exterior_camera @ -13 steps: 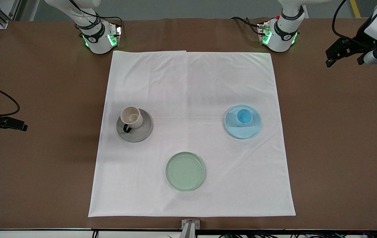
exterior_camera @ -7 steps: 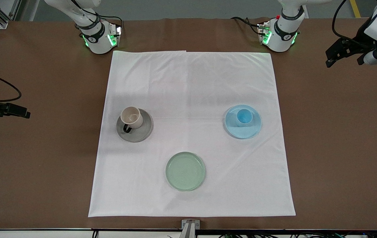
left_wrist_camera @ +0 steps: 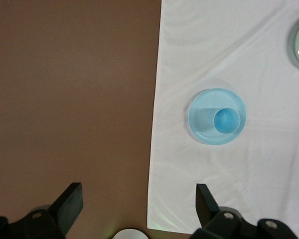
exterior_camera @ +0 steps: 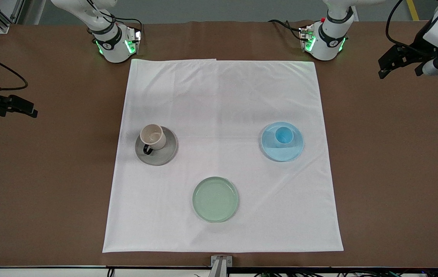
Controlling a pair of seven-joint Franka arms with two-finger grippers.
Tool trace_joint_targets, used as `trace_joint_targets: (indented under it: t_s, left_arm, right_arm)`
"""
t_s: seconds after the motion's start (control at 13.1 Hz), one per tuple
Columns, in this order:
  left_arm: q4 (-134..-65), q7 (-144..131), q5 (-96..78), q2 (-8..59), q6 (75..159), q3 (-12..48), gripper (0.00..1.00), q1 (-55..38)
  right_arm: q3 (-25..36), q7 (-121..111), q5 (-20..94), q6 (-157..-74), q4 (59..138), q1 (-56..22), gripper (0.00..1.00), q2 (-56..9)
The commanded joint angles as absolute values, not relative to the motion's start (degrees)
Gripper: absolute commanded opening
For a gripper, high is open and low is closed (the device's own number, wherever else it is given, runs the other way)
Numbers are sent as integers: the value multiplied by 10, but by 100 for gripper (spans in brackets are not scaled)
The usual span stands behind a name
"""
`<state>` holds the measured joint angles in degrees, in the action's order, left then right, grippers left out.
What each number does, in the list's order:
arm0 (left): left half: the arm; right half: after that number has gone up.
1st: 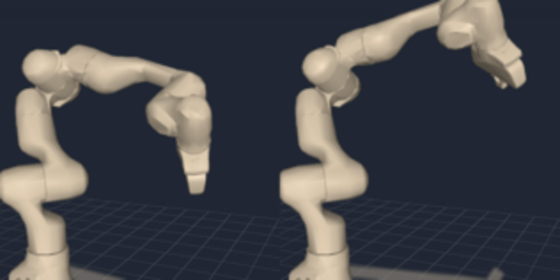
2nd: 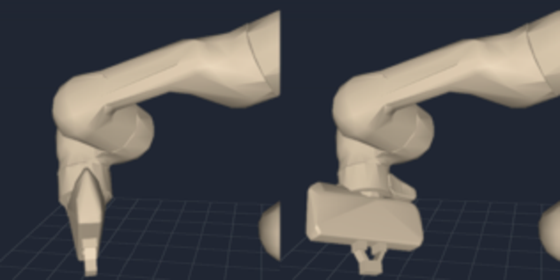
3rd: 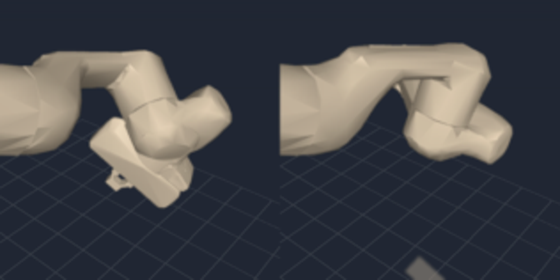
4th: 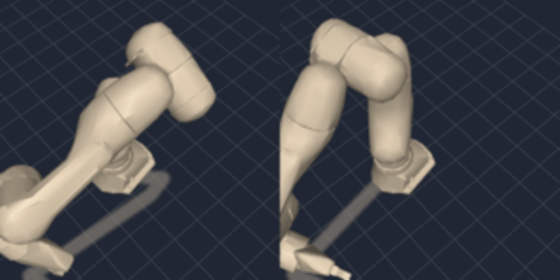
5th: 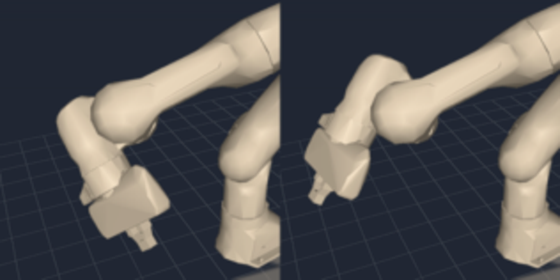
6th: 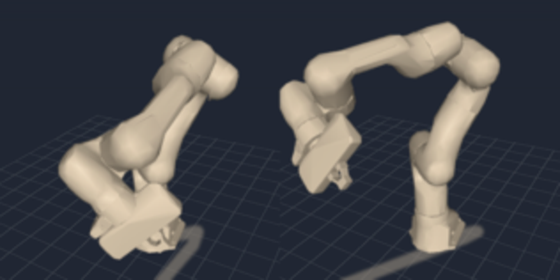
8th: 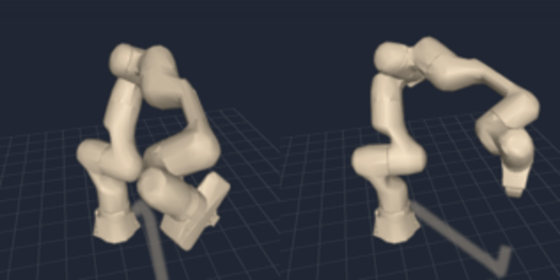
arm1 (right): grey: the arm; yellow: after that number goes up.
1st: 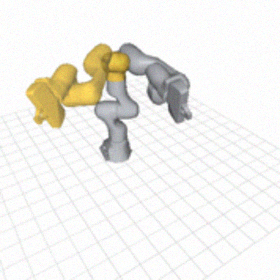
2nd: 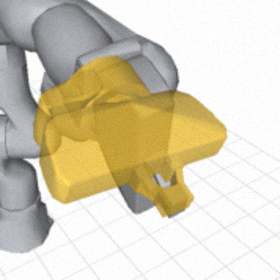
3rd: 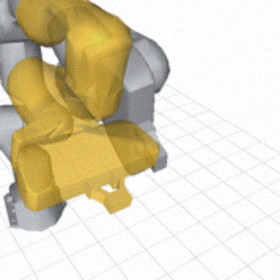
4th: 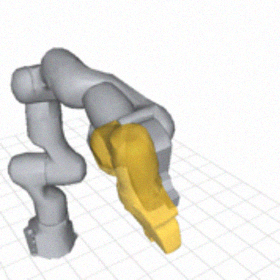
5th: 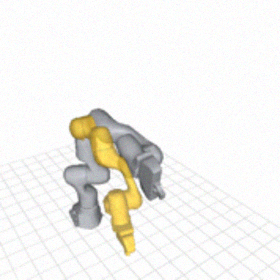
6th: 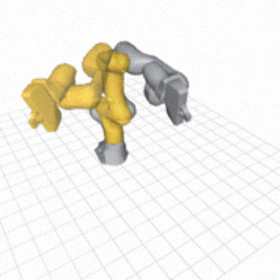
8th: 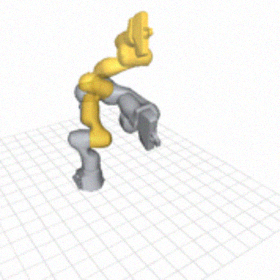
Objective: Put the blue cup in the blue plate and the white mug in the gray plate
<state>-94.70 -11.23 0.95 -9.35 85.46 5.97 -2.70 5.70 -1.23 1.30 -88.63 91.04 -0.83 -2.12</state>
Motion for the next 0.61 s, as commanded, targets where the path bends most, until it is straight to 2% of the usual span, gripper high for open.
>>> trace_joint_targets:
  t_s: [0.0, 0.53]
  left_arm:
    - [-948, -101, 4, -97, 858, 59, 100, -25]
    - [-937, -94, 5, -92, 858, 58, 100, -18]
  right_arm:
    - [58, -13, 9, -869, 926, -7, 100, 19]
    - [56, -18, 10, -844, 919, -3, 100, 49]
